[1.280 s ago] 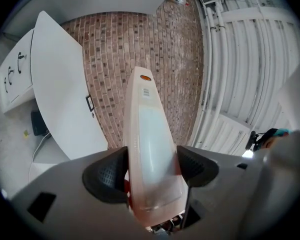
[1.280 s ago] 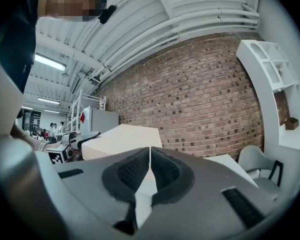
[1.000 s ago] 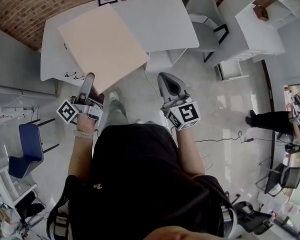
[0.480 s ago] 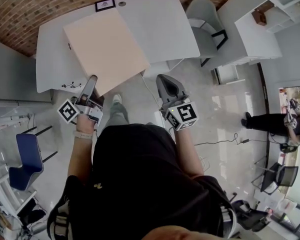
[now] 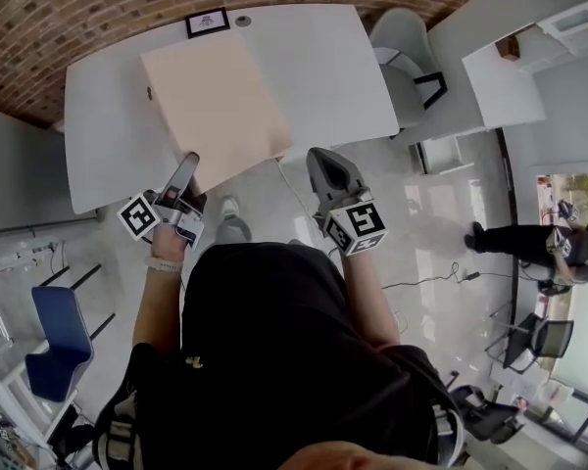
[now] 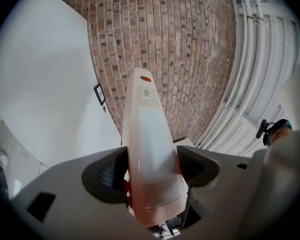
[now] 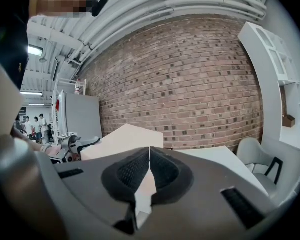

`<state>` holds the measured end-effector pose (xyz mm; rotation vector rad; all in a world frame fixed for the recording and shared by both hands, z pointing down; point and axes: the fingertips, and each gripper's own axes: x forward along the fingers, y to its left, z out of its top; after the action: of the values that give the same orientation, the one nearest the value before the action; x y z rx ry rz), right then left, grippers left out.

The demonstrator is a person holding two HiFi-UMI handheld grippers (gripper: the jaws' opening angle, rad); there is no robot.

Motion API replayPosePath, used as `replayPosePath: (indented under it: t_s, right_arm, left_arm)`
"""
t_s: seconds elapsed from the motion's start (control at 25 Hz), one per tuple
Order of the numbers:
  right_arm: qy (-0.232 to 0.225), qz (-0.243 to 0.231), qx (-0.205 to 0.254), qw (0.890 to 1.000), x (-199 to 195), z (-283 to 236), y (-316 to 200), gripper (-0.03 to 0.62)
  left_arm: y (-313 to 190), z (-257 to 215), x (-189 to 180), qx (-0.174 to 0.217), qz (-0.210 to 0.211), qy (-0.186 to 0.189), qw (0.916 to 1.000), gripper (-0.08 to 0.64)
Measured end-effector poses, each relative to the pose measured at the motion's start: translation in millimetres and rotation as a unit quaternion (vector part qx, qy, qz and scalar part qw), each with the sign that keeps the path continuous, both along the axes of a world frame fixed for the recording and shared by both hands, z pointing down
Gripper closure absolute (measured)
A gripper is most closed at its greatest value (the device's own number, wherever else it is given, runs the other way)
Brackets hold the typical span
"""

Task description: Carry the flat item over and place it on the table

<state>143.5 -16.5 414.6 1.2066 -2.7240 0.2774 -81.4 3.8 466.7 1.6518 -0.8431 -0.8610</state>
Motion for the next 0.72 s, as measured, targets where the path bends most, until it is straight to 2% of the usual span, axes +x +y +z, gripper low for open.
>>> replayPosePath:
  t_s: [0.44, 0.72]
  right_arm:
    - [0.021, 0.008, -0.015, 1.0, -57.8, 11.9, -65.5, 0.58]
    - [0.04, 0.014, -0.042, 0.998, -71.9, 30.4, -88.9, 0.58]
  left_arm:
    - [-70.9, 34.8, -43.4, -0.036, 0.043, -0.003, 0.9984, 0.252]
    - [-96.8, 64.0, -53.6, -0.072, 0.055, 0.011, 0.9958, 0.252]
